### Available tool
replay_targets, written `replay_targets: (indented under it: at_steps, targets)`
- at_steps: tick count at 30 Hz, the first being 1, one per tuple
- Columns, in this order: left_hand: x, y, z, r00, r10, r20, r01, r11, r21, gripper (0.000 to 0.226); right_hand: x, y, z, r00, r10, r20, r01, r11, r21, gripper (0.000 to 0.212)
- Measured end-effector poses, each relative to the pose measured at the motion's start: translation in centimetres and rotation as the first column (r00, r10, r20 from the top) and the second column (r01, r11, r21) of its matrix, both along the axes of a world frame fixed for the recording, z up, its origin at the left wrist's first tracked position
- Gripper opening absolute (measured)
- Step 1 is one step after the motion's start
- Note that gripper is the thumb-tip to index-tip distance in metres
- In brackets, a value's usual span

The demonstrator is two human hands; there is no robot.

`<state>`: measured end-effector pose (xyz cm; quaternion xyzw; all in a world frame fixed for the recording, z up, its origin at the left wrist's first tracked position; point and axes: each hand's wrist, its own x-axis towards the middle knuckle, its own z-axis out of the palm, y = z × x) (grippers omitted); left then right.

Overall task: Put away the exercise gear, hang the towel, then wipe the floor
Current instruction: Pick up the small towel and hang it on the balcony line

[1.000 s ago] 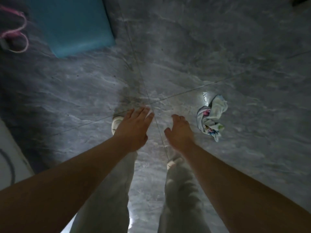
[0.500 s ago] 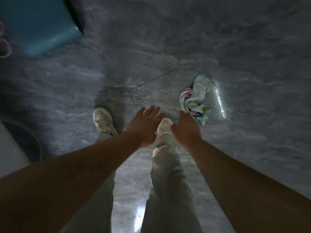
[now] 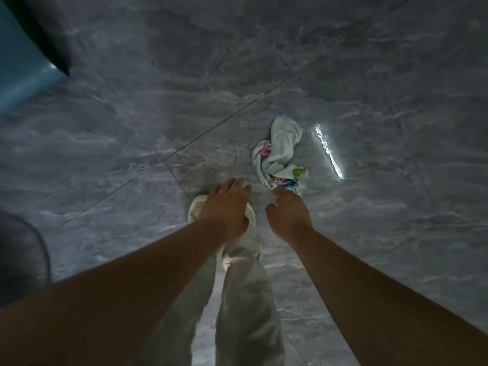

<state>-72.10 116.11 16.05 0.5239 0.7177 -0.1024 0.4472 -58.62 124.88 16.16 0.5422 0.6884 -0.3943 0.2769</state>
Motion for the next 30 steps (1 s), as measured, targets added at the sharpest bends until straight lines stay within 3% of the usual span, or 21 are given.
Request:
replay_targets:
  at_steps: [6, 11, 16, 23, 25, 30]
  targets:
    - [0.9, 1.3, -9.5, 0.999, -0.049, -0.002, 0.050, 0.998, 0.024, 0.076, 1.7, 1.2, -10.2, 0.980, 0.180, 0.085, -0.181, 0.983, 0.005, 0.064]
    - [1.9, 1.2, -14.5, 0.999, -0.032, 0.021, 0.031, 0.999, 0.040, 0.073, 1.9, 2.6, -16.4, 0.860, 0.459, 0.224, -0.463, 0.886, -0.035, 0.073]
    - [1.6, -0.8, -15.9, 0.995, -0.099, 0.005, 0.098, 0.994, 0.045, 0.076, 1.2, 2.9, -19.3, 0.857, 0.446, 0.257, -0.435, 0.895, -0.101, 0.079]
    - [-0.5, -1.1, -13.1, 0.990, -0.139, -0.013, 0.139, 0.990, 0.008, 0.079, 0.7, 2.4, -14.4, 0.862, 0.469, 0.193, -0.506, 0.822, 0.261, 0.025]
    - [-1.0, -0.9, -11.0, 0.993, -0.119, -0.014, 0.120, 0.992, 0.040, 0.079, 0.9, 2.3, -12.1, 0.886, 0.460, 0.063, -0.452, 0.824, 0.340, 0.028]
    - [-3.0, -0.2, -3.9, 0.998, -0.068, 0.013, 0.066, 0.986, 0.152, 0.076, -0.2, 3.1, -4.2, 0.841, 0.523, -0.138, -0.447, 0.817, 0.364, 0.039]
